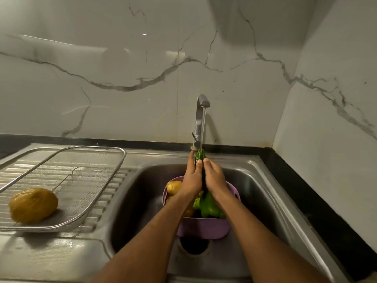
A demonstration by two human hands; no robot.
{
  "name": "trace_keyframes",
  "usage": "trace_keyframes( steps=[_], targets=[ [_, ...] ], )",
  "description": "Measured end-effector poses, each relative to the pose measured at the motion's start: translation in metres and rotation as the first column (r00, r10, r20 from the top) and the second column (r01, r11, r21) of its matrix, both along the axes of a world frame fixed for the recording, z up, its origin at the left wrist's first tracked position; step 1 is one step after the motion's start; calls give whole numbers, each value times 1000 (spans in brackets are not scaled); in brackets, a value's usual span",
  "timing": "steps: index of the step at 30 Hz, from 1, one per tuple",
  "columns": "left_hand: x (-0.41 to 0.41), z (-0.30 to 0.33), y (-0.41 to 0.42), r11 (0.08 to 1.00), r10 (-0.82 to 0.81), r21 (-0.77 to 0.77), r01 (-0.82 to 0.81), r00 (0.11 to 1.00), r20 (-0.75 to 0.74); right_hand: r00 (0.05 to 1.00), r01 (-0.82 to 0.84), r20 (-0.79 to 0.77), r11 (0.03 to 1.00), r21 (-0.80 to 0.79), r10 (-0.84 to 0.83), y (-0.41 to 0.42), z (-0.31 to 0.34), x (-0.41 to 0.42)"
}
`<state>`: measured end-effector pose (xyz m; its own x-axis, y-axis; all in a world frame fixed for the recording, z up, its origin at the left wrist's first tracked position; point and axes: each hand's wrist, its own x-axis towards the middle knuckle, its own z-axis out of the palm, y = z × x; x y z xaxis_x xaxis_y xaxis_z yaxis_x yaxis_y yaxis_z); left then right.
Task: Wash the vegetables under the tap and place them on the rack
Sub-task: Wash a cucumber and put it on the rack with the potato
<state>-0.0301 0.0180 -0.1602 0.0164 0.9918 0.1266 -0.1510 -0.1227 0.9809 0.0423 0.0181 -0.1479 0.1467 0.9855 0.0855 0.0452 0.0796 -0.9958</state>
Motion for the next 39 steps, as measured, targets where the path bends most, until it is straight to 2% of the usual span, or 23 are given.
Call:
trace_keyframes(
  steps=[5, 11, 16, 20, 22, 24, 27, 31, 34, 36, 39],
  targets=[
    [0, -3, 0, 999, -15, -49, 19, 997, 73, 998, 4, -70, 1000, 1, -4, -1, -3, 0],
    [-7, -1, -5, 999, 6, -38, -5, 1000, 23, 992, 66, -109, 997, -28, -68, -5, 4, 0],
    [-7, -2, -9, 999, 38, -22, -38, 999, 9, 993, 112, 40, 993, 32, -113, -7, 5, -6],
    [-4, 1, -4, 995, 71, -73, -71, 997, -11, 963, 16, 268, 999, 48, -29, -4, 6, -9],
    [-6, 2, -2, 990, 94, -98, -98, 995, -40, 967, -9, 256, 1000, 19, 4, -3, 3, -11],
    [-11, -1, 1, 994, 98, -33, -102, 990, -106, 983, 8, 184, 1000, 17, -11, -2, -1, -11],
    [-16, -6, 4, 978, 169, 168, -121, 936, -309, 993, 81, 82, 996, 24, -83, 2, -3, -7],
    [-22, -8, 8, 932, 303, 322, -165, 843, -444, 984, 168, 57, 986, 8, -168, 10, -2, -4],
    [-25, -10, 9, 927, 335, 299, -225, 857, -392, 976, 218, 27, 975, -50, -217, 9, 1, -1],
    [-26, -12, 11, 938, 321, 225, -263, 904, -282, 978, 207, -20, 975, -77, -209, 7, 3, 2],
    [-20, -9, 10, 987, 155, 47, -151, 984, -85, 993, 113, 45, 993, -28, -112, 5, 1, 3]
  ],
)
